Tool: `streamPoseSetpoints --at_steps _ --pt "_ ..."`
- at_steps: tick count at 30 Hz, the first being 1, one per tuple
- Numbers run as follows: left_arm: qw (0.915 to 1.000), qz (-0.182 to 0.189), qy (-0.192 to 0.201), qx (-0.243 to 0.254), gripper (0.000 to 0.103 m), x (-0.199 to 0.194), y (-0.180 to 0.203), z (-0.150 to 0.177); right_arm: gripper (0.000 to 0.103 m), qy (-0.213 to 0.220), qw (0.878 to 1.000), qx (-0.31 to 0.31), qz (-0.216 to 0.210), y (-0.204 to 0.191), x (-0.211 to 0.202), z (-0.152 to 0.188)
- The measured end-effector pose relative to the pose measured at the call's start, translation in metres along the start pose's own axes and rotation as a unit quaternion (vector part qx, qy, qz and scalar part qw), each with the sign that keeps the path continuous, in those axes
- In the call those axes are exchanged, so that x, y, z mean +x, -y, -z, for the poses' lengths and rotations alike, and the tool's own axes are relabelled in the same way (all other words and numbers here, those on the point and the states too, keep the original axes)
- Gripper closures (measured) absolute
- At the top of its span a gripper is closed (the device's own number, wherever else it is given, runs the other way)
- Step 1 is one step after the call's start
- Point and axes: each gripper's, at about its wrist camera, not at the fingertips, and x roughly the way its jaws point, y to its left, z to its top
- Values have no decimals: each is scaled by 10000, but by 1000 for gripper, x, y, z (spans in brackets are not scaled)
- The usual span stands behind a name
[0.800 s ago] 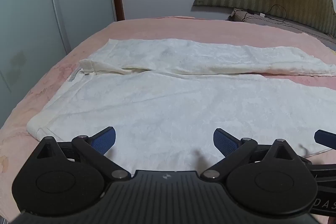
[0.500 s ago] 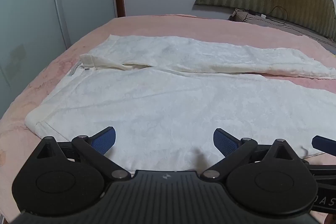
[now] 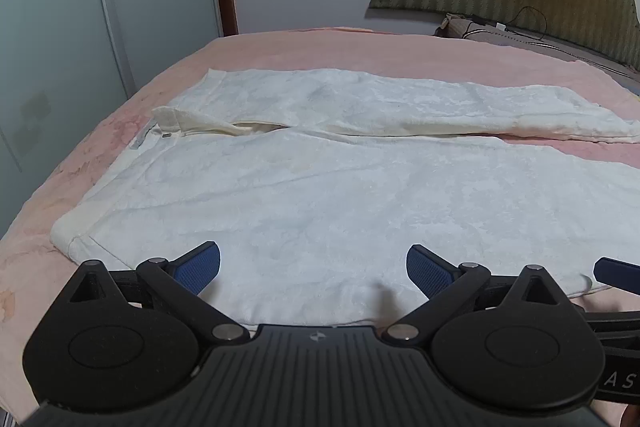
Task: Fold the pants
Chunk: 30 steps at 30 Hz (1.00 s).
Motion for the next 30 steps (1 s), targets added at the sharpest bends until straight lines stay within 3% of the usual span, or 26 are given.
streamPoseSetpoints --at_steps 23,30 --pt "10000 1 -27 -68 1 -1 -2 -1 0 -66 9999 -87 47 -4 4 1" --pt "10000 -10 3 -67 1 -1 -2 0 0 -78 9994 -81 326 -2 5 1"
